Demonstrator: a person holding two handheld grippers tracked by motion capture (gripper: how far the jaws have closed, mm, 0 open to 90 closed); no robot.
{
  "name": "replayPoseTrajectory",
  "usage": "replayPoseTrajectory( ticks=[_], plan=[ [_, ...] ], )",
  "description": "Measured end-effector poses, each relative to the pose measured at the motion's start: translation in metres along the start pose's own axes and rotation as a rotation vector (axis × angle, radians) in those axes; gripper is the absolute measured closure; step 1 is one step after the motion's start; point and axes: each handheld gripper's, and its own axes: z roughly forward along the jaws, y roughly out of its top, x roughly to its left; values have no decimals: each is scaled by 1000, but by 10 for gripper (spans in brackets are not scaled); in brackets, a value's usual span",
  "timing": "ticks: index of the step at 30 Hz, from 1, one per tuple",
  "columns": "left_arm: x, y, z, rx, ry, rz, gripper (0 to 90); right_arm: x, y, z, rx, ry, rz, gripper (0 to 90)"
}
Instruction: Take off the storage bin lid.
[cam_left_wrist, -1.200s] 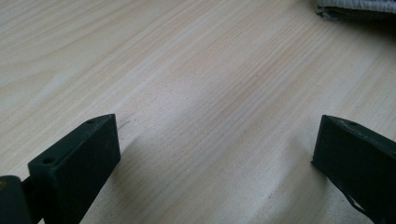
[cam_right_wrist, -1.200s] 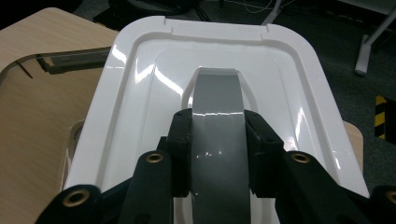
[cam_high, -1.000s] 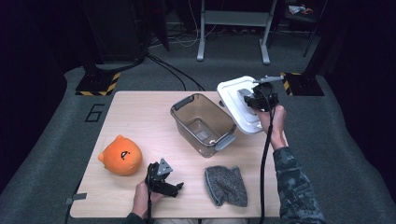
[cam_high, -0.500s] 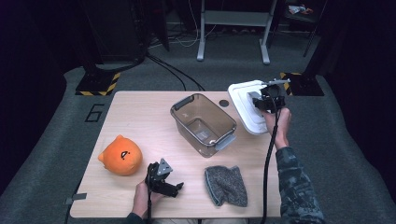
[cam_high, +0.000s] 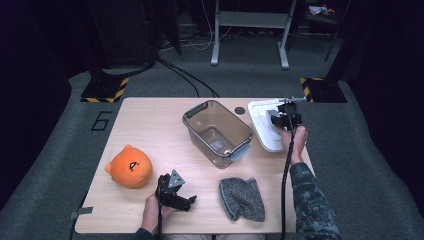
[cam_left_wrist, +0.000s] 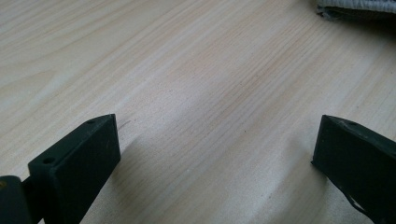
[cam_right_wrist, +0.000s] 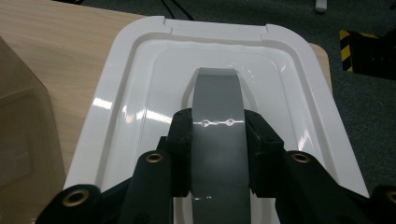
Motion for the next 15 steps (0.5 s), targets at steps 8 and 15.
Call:
replayPoseTrajectory(
  ticks=[8, 15],
  plan=[
    [0, 0, 0, 1, -4, 0, 3, 2, -16, 19, 26, -9, 25, 664],
    [0, 0, 0, 1, -3, 0, 3, 4, -27, 33, 38, -28, 41, 664]
  ],
)
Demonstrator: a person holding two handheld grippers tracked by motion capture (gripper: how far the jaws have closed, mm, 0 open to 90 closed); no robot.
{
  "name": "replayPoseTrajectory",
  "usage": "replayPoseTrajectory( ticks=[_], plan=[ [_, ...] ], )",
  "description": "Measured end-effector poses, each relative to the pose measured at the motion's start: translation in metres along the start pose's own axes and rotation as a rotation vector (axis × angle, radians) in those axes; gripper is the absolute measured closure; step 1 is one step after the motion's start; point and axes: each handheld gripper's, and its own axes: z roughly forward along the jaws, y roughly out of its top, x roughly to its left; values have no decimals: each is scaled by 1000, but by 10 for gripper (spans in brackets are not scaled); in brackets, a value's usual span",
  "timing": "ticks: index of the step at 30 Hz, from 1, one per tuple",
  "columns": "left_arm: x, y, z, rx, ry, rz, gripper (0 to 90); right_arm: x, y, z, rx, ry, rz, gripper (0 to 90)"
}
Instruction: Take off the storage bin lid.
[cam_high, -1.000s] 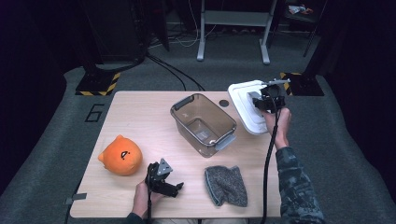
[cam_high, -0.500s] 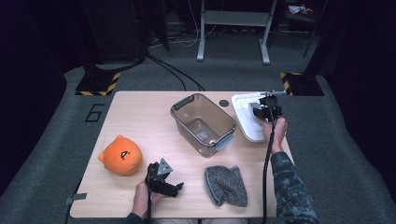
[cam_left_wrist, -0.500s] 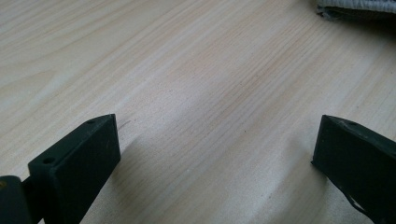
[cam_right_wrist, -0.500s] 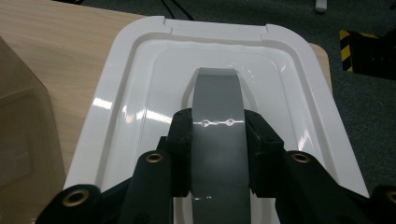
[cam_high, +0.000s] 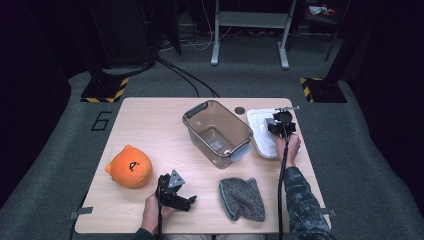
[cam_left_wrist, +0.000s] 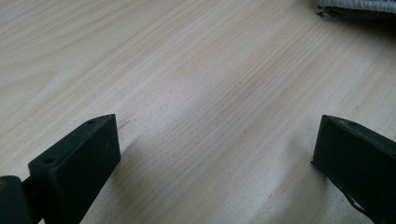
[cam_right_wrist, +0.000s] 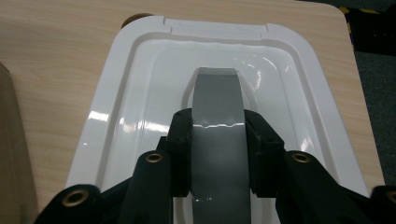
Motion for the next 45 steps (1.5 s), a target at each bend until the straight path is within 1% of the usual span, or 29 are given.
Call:
replayPoseTrajectory(
  ticks=[3, 9, 12, 13, 15, 16, 18, 20, 21, 22, 23, 24, 26, 27, 29, 30, 32, 33, 35, 37, 38, 40, 41, 42, 43, 44, 45],
  plan=[
    [0, 0, 0, 4, -4, 1, 3, -1, -4, 5, 8, -14, 13, 664],
    [0, 0, 0, 4, -4, 1, 3, -3, -12, 15, 37, -32, 23, 663],
    [0, 0, 0, 4, -4, 1, 3, -4, -16, 19, 42, -32, 24, 662],
    [0, 0, 0, 4, -4, 1, 3, -4, -16, 20, 57, -33, 36, 662],
    [0, 0, 0, 4, -4, 1, 3, -5, -18, 21, 54, -29, 30, 659],
    [0, 0, 0, 4, -4, 1, 3, -5, -18, 21, 58, -30, 36, 655],
    [0, 0, 0, 4, -4, 1, 3, -6, -18, 21, 60, -19, 35, 620],
    [0, 0, 0, 4, -4, 1, 3, -7, -17, 20, 64, -18, 25, 554],
    [0, 0, 0, 4, -4, 1, 3, -7, -17, 19, 63, -19, 27, 511],
    [0, 0, 0, 4, -4, 1, 3, -8, -17, 17, 69, -12, 33, 479],
    [0, 0, 0, 4, -4, 1, 3, -8, -17, 15, 66, -3, 36, 443],
    [0, 0, 0, 4, -4, 1, 3, -9, -17, 13, 65, 4, 29, 406],
    [0, 0, 0, 4, -4, 1, 3, -10, -17, 7, 60, 23, 37, 336],
    [0, 0, 0, 4, -3, 1, 3, -11, -17, 4, 45, 29, 18, 317],
    [0, 0, 0, 0, 0, 2, 3, -11, -19, -3, 32, 27, -5, 262],
    [0, 0, 0, 3, -10, 7, 1, -11, -20, -6, 28, 26, -14, 242],
    [0, 0, 0, 3, -10, 7, 1, -11, -24, -13, 23, 41, -20, 194],
    [0, 0, 0, -1, -7, 3, 1, -12, -25, -17, 25, 47, -21, 181],
    [-1, 0, 0, 0, -6, -2, 1, -12, -30, -27, 1, 53, -30, 155],
    [-1, 0, 0, 0, -2, -3, 1, -13, -35, -34, -4, 67, -52, 146],
    [-1, 0, 0, -3, -3, -3, 1, -12, -38, -38, -10, 75, -53, 144],
    [0, 0, 0, 0, -3, 0, 1, -12, -46, -45, -14, 83, -77, 128],
    [0, 0, 0, 5, -7, 2, 1, -12, -50, -48, -18, 89, -73, 120],
    [0, 0, 0, 5, -6, 2, 1, -13, -54, -52, -25, 93, -85, 108],
    [0, 0, 0, 1, -2, 1, 2, -12, -58, -55, -26, 95, -80, 98],
    [0, 0, 0, 0, 2, -1, 1, -13, -61, -57, -32, 102, -89, 89],
    [0, 0, 0, 0, 3, -2, 1, -12, -66, -59, -33, 99, -93, 79]
  ],
)
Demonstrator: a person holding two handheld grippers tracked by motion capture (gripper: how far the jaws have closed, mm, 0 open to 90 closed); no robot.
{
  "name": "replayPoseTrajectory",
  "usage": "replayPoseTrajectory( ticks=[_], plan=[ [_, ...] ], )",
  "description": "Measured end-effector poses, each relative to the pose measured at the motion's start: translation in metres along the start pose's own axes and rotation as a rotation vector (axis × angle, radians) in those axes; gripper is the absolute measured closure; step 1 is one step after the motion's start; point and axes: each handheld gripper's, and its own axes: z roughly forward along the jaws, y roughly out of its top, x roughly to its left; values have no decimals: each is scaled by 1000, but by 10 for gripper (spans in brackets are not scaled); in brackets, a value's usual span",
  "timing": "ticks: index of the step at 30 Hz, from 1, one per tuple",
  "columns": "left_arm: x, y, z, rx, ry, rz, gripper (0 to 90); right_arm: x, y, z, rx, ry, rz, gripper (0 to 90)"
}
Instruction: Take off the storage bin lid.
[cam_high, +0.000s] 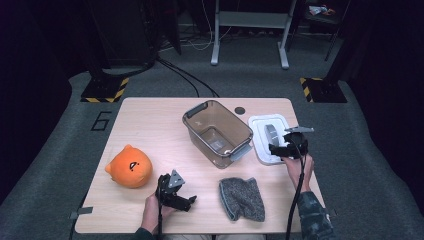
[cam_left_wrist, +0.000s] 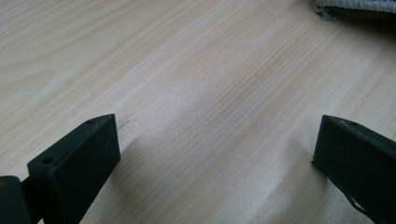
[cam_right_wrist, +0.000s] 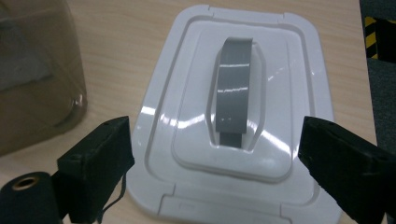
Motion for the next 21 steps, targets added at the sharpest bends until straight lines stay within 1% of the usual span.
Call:
replayPoseTrajectory(
  ticks=[2, 5, 6, 7, 8, 11, 12, 13, 18, 21],
  plan=[
    [0, 0, 0, 1, -4, -6, 1, 3, -7, -4, 10, -4, -20, 66],
    [0, 0, 0, 1, -3, -7, 1, 5, -19, -9, 6, -6, -39, 54],
    [0, 0, 0, 1, -3, -7, 1, 6, -21, -10, 9, -2, -35, 49],
    [0, 0, 0, 2, -2, -8, 2, 6, -25, -11, 5, 0, -40, 48],
    [0, 0, 0, 1, -2, -9, 1, 8, -29, -12, 8, -9, -45, 44],
    [0, 0, 0, 2, -2, -9, 1, 9, -41, -14, 15, -7, -48, 30],
    [0, 0, 0, 1, -2, -9, 1, 9, -42, -14, 17, -13, -51, 24],
    [0, 0, 0, 1, -2, -9, 1, 9, -48, -15, 17, -17, -54, 20],
    [0, 0, 0, 2, -2, -10, 1, 10, -68, -15, 33, -4, -36, 6],
    [0, 0, 0, 2, -1, -9, 1, 9, -79, -14, 30, -3, -27, 0]
  ],
)
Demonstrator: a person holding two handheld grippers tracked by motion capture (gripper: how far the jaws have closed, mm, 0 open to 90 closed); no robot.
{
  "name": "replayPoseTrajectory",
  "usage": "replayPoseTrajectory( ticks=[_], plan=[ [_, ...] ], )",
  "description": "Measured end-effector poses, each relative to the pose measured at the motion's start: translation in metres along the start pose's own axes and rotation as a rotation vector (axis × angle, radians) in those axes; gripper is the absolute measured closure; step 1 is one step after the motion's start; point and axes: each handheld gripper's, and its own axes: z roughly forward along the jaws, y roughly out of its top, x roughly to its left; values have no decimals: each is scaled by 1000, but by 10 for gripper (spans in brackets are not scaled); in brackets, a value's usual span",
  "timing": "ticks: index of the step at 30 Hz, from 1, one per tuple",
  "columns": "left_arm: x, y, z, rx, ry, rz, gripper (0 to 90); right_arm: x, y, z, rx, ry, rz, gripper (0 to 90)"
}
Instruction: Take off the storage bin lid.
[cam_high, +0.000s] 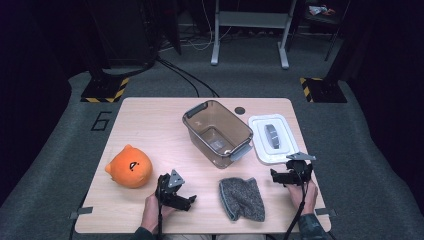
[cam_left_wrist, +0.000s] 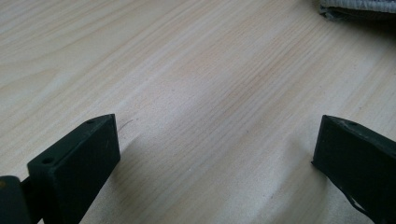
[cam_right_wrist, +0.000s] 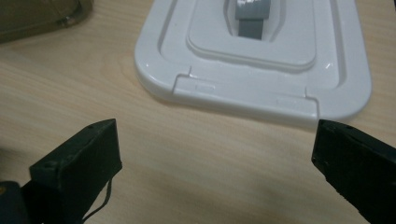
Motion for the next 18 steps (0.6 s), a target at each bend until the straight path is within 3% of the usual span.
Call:
replayPoseTrajectory(
  ticks=[9, 14, 18],
  plan=[
    [-1, 1, -7, -8, 2, -1, 0, -3, -25, 3, 28, -1, 14, 0],
    [-3, 7, -19, -32, 12, 19, 0, -5, -28, 3, 9, 11, 8, 0],
    [-1, 11, -30, -51, -2, 1, 0, -6, -29, 4, 3, 20, 4, 0]
  ],
)
